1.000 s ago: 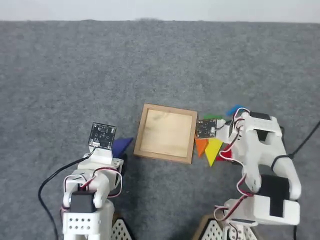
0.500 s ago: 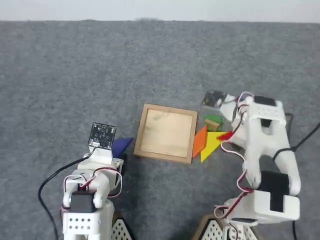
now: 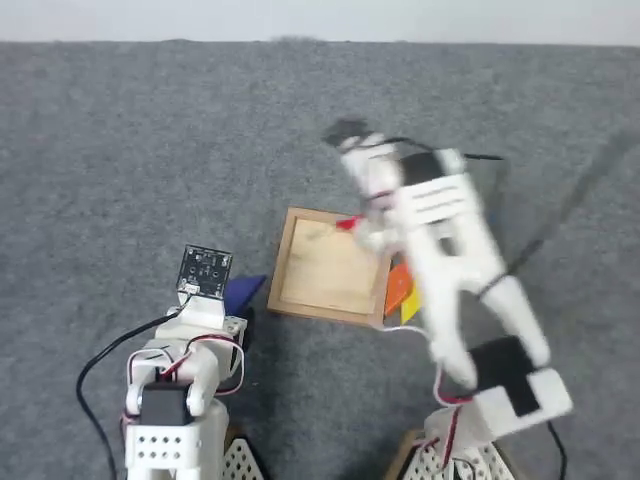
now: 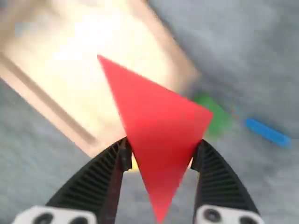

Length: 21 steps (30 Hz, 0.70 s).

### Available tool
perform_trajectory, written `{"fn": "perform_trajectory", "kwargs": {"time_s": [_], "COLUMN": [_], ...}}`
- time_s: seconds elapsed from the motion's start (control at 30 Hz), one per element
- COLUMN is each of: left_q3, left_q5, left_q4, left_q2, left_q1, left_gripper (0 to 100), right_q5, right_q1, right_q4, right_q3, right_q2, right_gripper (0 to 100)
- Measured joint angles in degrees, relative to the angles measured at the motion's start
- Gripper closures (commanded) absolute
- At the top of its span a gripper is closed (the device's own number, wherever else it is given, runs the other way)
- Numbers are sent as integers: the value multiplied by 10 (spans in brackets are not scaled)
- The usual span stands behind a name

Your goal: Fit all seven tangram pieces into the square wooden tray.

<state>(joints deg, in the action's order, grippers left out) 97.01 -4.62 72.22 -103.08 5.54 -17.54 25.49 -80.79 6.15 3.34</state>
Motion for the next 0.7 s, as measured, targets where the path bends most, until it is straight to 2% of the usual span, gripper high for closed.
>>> {"fn": "perform_trajectory", "kwargs": {"time_s": [0.13,0.27,0.4,0.53,0.7], "left_q3": [0,0,0,0,0], "left_q5": [0,0,0,0,0], "left_q4": [0,0,0,0,0], "left_q2": [0,0,0,0,0], "left_q1": [0,0,0,0,0], "left_gripper": [800,800,800,800,800], "right_q5": [129,260,375,389,372], "right_q1": [57,62,62,86,132], "right_q4": [61,115,122,100,87], "right_q3": [0,-27,-83,-105,-105], "right_q2": [55,124,188,219,220], "right_gripper": [836,836,836,836,836]}}
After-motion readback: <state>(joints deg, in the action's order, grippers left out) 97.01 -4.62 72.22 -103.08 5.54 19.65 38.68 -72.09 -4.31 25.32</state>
